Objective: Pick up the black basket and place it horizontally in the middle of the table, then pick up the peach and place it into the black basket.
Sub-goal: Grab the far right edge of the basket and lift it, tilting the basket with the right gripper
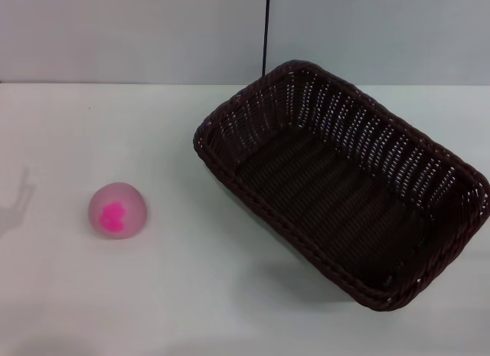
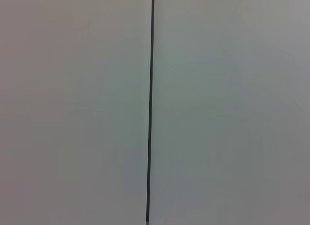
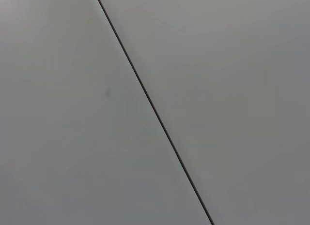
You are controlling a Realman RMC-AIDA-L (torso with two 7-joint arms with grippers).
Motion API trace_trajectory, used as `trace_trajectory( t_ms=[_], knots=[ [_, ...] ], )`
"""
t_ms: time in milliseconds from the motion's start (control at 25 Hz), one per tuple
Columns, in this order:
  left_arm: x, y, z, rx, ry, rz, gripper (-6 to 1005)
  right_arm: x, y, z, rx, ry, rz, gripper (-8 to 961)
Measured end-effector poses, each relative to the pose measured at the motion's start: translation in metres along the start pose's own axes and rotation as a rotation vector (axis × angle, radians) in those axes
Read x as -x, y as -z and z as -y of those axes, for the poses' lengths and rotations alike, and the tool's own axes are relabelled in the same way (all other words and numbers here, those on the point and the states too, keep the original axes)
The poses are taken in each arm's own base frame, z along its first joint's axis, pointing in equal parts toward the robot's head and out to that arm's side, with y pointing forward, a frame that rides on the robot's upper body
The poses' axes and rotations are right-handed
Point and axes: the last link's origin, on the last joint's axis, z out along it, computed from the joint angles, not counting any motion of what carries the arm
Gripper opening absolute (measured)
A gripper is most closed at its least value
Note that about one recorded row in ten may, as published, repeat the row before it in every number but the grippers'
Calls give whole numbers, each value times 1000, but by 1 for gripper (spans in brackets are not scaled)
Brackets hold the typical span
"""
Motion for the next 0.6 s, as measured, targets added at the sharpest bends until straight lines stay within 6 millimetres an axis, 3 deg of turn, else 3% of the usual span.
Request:
trace_trajectory(
  t_ms=[360,480,600],
  knots=[
    [2,-2,1,-4,37,13,845,2,-1,3,14,7,-6,701],
    [3,-6,2,7,67,22,845,12,-5,4,116,-7,-28,701],
    [3,-9,4,16,78,23,845,35,-17,10,286,-45,-101,701]
  ],
)
